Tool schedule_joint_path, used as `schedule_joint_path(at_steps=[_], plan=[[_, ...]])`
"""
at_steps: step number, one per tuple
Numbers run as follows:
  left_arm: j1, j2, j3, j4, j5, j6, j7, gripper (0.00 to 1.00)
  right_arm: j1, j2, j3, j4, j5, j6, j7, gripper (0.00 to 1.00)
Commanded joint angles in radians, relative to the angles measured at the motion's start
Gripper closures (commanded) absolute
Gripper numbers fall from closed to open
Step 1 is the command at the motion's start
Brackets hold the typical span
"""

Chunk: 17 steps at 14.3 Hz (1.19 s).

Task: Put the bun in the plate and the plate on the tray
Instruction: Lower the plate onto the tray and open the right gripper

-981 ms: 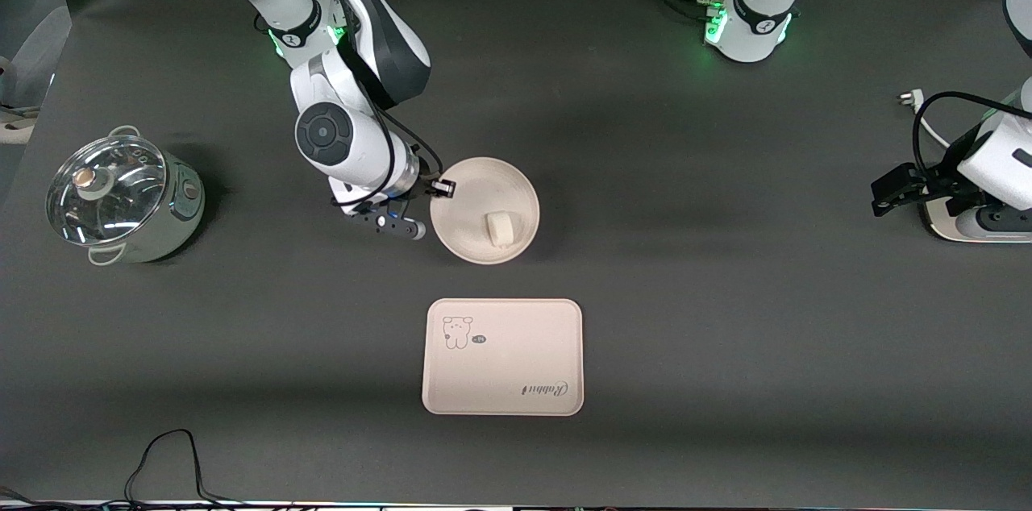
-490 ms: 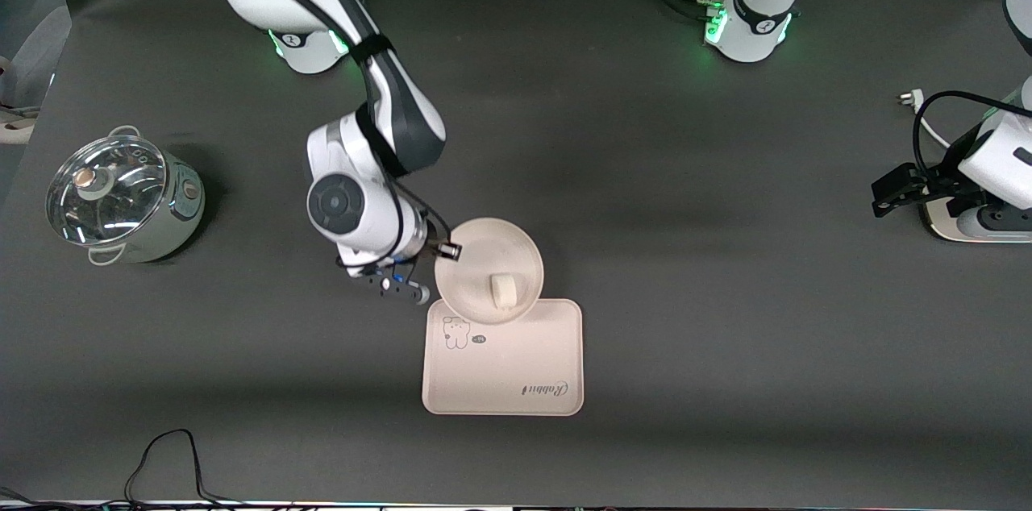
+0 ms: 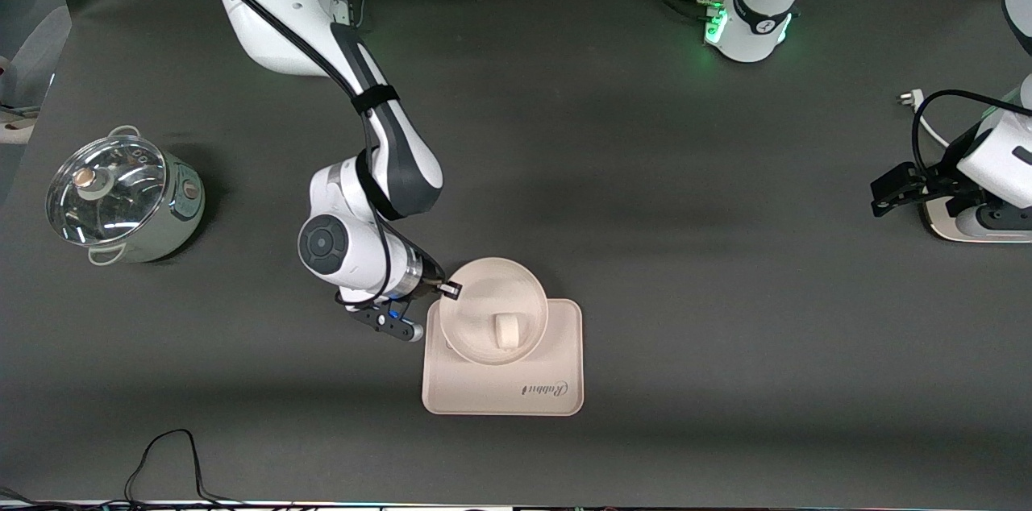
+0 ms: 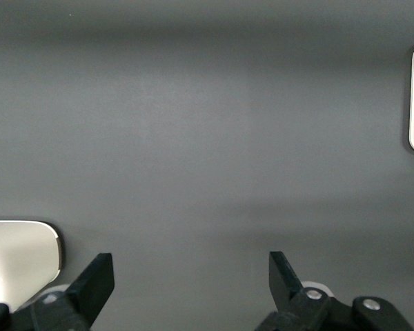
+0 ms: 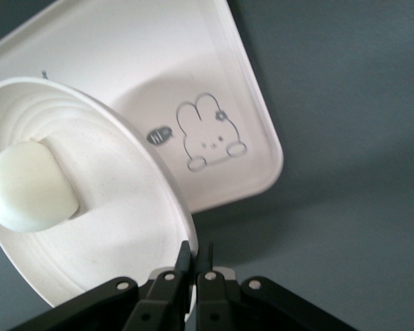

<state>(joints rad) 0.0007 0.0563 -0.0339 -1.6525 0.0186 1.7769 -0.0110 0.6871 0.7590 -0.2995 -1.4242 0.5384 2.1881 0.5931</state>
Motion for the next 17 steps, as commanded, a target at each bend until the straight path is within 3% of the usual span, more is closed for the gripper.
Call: schedule_joint_path(at_steps=[1, 9, 10, 14, 15, 17], plan=[[-0.008, -0.026, 0.002, -0.020, -0.006, 0.006, -0.014, 0.00, 0.003, 0.089, 0.011, 0.056, 0.063, 0.109, -0.016, 1.00], [-0.010, -0.026, 0.002, -0.018, -0.006, 0.002, -0.014, 0.00, -0.007, 0.178, 0.023, 0.120, 0.095, 0.134, -0.018, 1.00], [-0.008, -0.026, 0.002, -0.020, -0.006, 0.001, -0.014, 0.00, -0.020, 0.184, 0.025, 0.123, 0.097, 0.134, -0.018, 0.86], [-0.008, -0.026, 0.002, -0.020, -0.006, -0.001, -0.014, 0.00, -0.043, 0.189, 0.025, 0.137, 0.097, 0.133, -0.019, 0.74], [-0.008, -0.026, 0.002, -0.020, -0.006, 0.001, -0.014, 0.00, -0.043, 0.191, 0.025, 0.139, 0.097, 0.133, -0.018, 0.58], [-0.010, -0.026, 0.002, -0.018, -0.006, 0.007, -0.014, 0.00, -0.044, 0.189, 0.025, 0.137, 0.097, 0.133, -0.018, 0.37]])
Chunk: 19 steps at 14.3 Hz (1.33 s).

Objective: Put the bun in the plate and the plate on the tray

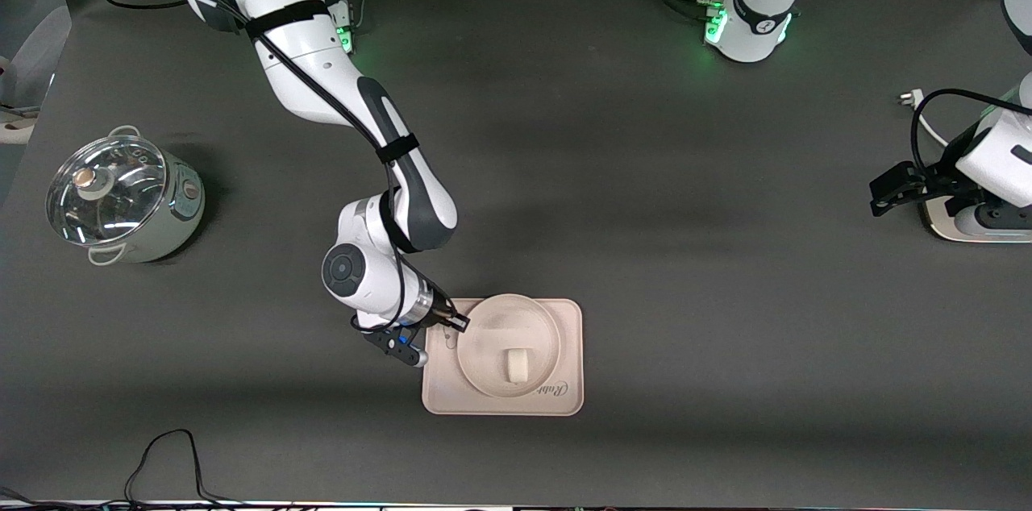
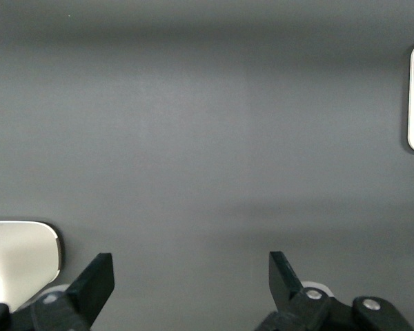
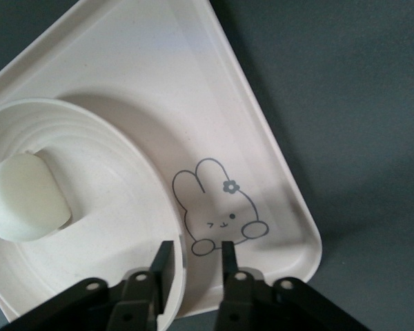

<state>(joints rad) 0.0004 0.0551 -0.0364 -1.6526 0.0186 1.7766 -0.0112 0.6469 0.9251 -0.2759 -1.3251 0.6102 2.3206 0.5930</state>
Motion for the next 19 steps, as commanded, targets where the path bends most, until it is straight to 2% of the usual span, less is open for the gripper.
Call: schedule_joint_path(at_steps=[1, 5, 7, 9, 13, 17, 19], plan=[[-0.010, -0.024, 0.004, -0.018, -0.006, 0.007, -0.013, 0.00, -0.004, 0.018, 0.001, 0.038, 0.025, 0.000, -0.018, 0.00], [-0.010, -0.024, 0.003, -0.019, -0.006, 0.009, -0.013, 0.00, -0.029, -0.040, -0.002, 0.035, 0.023, -0.017, -0.019, 0.00], [-0.010, -0.024, 0.003, -0.019, -0.006, 0.009, -0.013, 0.00, -0.050, -0.086, -0.009, 0.040, 0.005, -0.096, -0.024, 0.00], [-0.010, -0.024, 0.001, -0.019, -0.006, 0.009, -0.013, 0.00, -0.073, -0.153, -0.013, 0.027, -0.029, -0.162, -0.115, 0.00], [-0.010, -0.024, 0.001, -0.019, -0.006, 0.009, -0.013, 0.00, -0.093, -0.296, -0.100, 0.026, -0.171, -0.367, -0.251, 0.00], [-0.011, -0.024, 0.001, -0.016, -0.006, 0.012, -0.015, 0.00, -0.089, -0.420, -0.201, 0.021, -0.225, -0.539, -0.380, 0.00], [-0.008, -0.023, 0.001, -0.016, -0.006, 0.012, -0.013, 0.00, -0.089, -0.477, -0.212, 0.021, -0.291, -0.587, -0.410, 0.00]])
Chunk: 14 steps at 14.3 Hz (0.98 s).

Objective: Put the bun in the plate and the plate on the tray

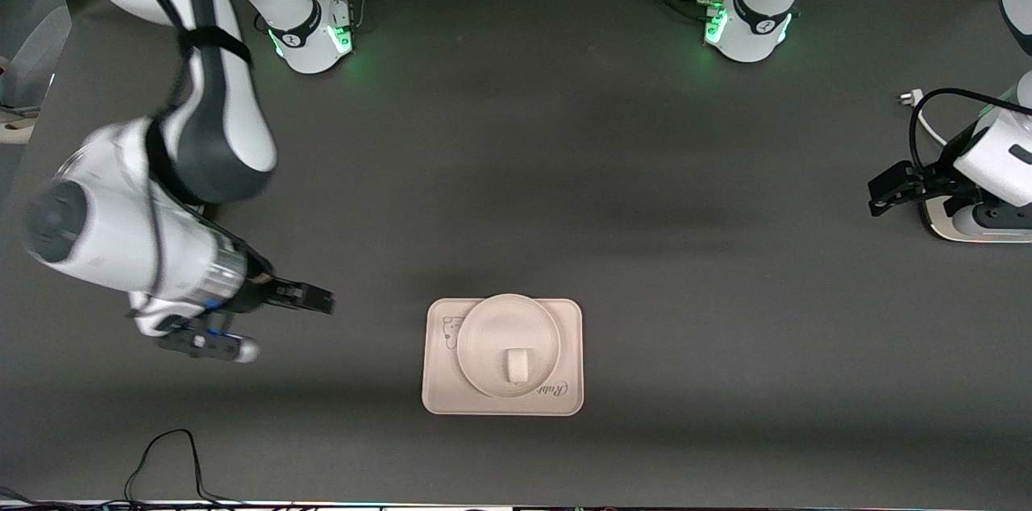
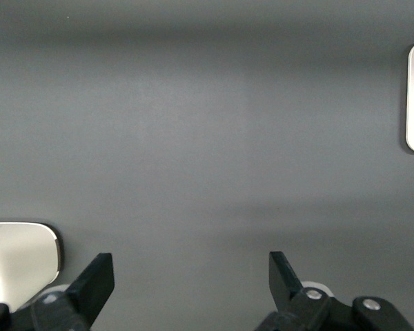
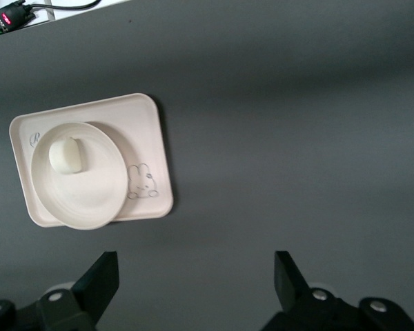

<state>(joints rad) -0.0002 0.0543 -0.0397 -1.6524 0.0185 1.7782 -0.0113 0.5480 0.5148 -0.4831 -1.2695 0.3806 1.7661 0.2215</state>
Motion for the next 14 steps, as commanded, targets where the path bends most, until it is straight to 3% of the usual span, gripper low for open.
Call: schedule_joint_path(at_steps=[1, 6, 9, 10, 14], plan=[[-0.009, -0.022, 0.004, -0.018, -0.008, 0.009, -0.028, 0.00, 0.009, -0.091, -0.005, -0.034, -0.096, -0.051, -0.039, 0.00], [0.005, -0.022, -0.009, -0.017, 0.002, 0.006, -0.056, 0.00, -0.017, -0.189, -0.012, -0.050, -0.178, -0.120, -0.082, 0.00], [0.005, -0.025, -0.009, -0.017, 0.001, 0.000, -0.052, 0.00, -0.068, -0.292, 0.004, -0.152, -0.198, -0.125, -0.123, 0.00], [0.005, -0.025, -0.009, -0.007, 0.004, -0.006, -0.045, 0.00, -0.100, -0.330, 0.030, -0.178, -0.228, -0.123, -0.148, 0.00], [0.005, -0.024, -0.008, 0.005, 0.008, -0.010, 0.013, 0.00, -0.383, -0.427, 0.288, -0.270, -0.269, -0.125, -0.229, 0.00]])
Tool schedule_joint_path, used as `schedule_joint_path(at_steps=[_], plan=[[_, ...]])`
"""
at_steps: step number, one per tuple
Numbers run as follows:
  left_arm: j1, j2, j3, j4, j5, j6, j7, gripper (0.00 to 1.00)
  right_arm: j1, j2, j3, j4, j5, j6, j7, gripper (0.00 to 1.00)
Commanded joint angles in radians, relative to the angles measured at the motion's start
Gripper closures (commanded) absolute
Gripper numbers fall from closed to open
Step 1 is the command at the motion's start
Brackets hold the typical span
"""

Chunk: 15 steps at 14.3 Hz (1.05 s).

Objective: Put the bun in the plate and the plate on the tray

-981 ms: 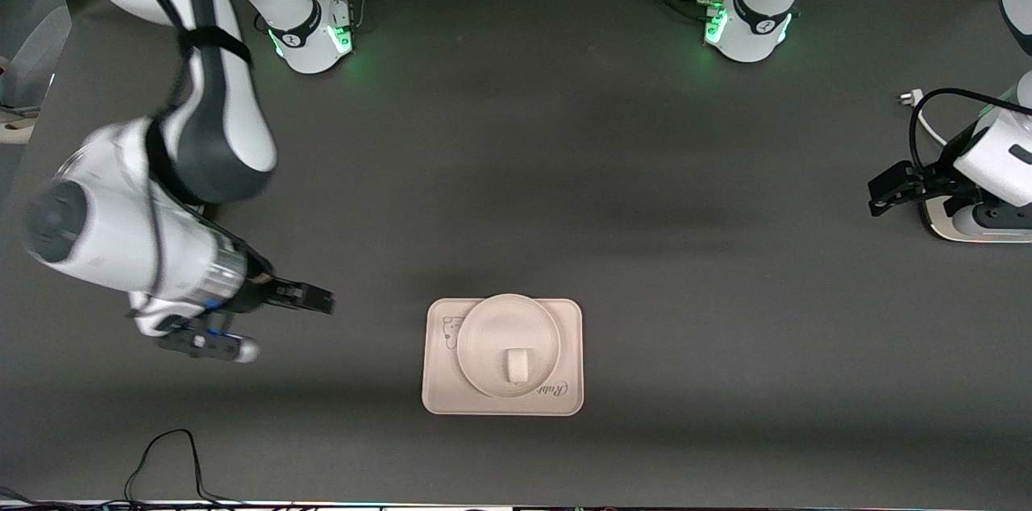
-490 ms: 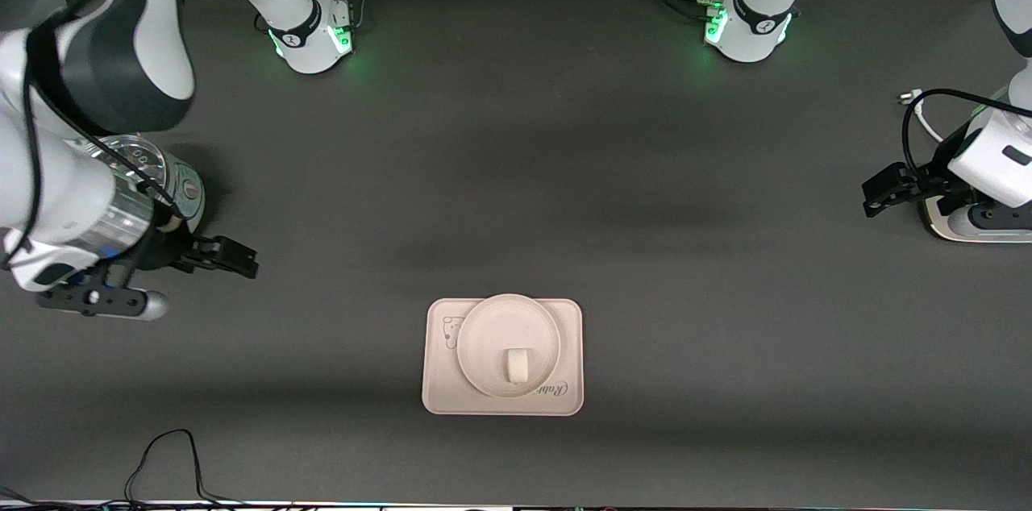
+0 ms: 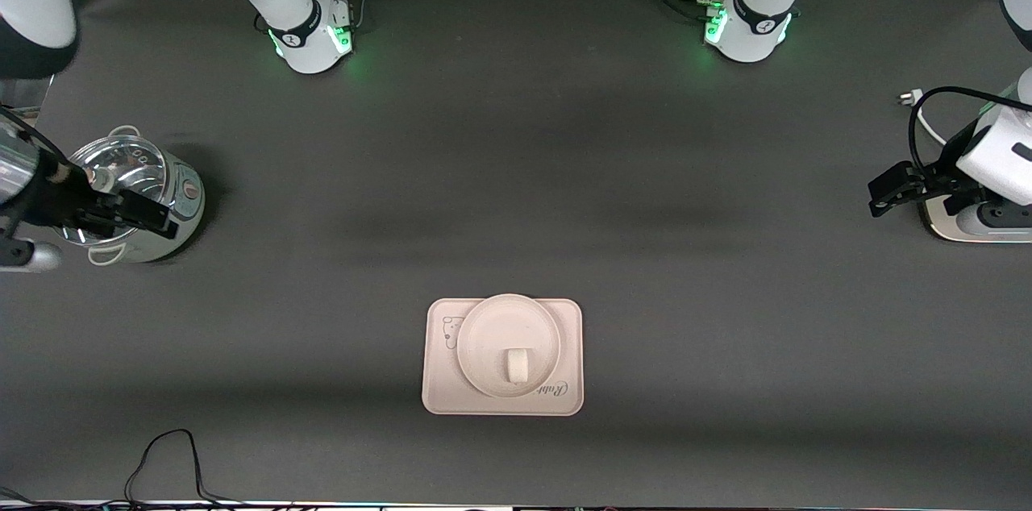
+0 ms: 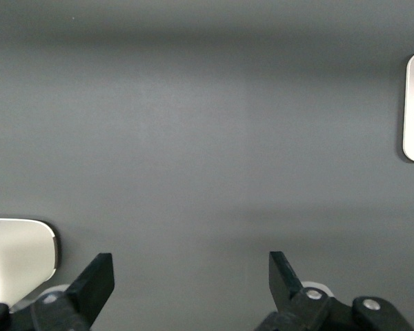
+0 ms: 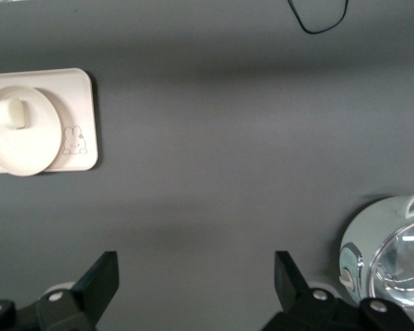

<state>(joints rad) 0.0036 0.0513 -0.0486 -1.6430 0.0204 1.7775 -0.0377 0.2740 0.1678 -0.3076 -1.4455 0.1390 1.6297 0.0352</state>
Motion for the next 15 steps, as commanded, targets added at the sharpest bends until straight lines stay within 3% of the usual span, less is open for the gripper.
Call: schedule_joint_path(at_steps=[1, 2, 6, 15], plan=[[0.001, -0.021, 0.003, -0.003, 0.006, -0.012, 0.050, 0.00, -0.171, -0.102, 0.163, -0.130, -0.029, 0.015, -0.069, 0.00], [0.003, -0.021, 0.003, -0.003, 0.006, -0.012, 0.050, 0.00, -0.223, -0.129, 0.223, -0.162, -0.029, 0.019, -0.084, 0.00], [0.003, -0.021, 0.003, -0.003, 0.004, -0.012, 0.050, 0.00, -0.338, -0.165, 0.350, -0.220, -0.042, 0.021, -0.084, 0.00], [0.003, -0.016, 0.004, -0.003, 0.004, -0.020, 0.048, 0.00, -0.326, -0.159, 0.363, -0.231, -0.079, 0.019, -0.070, 0.00]])
